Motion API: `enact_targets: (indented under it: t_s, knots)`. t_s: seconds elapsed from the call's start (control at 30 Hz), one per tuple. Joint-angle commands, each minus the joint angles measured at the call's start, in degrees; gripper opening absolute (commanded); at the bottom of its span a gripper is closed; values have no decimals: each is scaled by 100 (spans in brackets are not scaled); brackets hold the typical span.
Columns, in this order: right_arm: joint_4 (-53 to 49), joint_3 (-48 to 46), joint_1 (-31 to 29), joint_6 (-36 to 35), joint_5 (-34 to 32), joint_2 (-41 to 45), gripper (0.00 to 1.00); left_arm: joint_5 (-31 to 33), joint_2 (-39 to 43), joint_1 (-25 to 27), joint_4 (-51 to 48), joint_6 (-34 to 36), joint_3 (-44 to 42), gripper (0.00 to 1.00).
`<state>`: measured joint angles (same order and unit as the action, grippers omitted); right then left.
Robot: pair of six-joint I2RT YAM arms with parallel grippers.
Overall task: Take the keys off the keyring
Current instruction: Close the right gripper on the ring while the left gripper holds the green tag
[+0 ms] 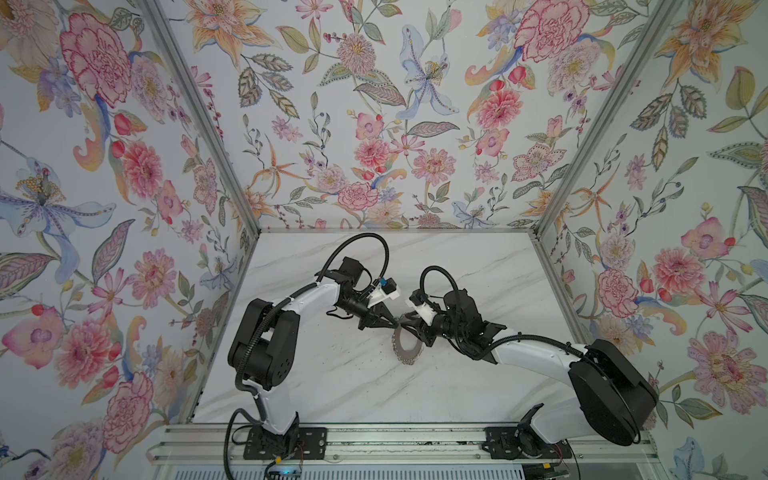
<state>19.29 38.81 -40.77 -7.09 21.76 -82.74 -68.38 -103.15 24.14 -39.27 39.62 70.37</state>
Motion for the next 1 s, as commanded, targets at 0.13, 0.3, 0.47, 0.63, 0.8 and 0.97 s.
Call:
enact_targets:
  t_s: [0.13,0.3,0.47,0.63,0.8,0.97]
  knots:
    - [-77,-121,-140,-97,-30,272,35,-56,261,38,189,-161,-85,0]
    - [-49,24,-137,-160,-6,150,35,-33,288,38,200,-212,-99,0]
    - [6,158,-104,-222,6,35,35,-62,324,38,226,-226,-124,0]
    - [-7,344,-97,-310,49,-89,35,-90,333,38,251,-226,-158,0]
    - [-89,494,-107,-371,101,-189,31,-79,332,38,253,-226,-155,0]
    - [-70,544,-173,-380,81,-217,29,-93,312,38,235,-218,-129,0]
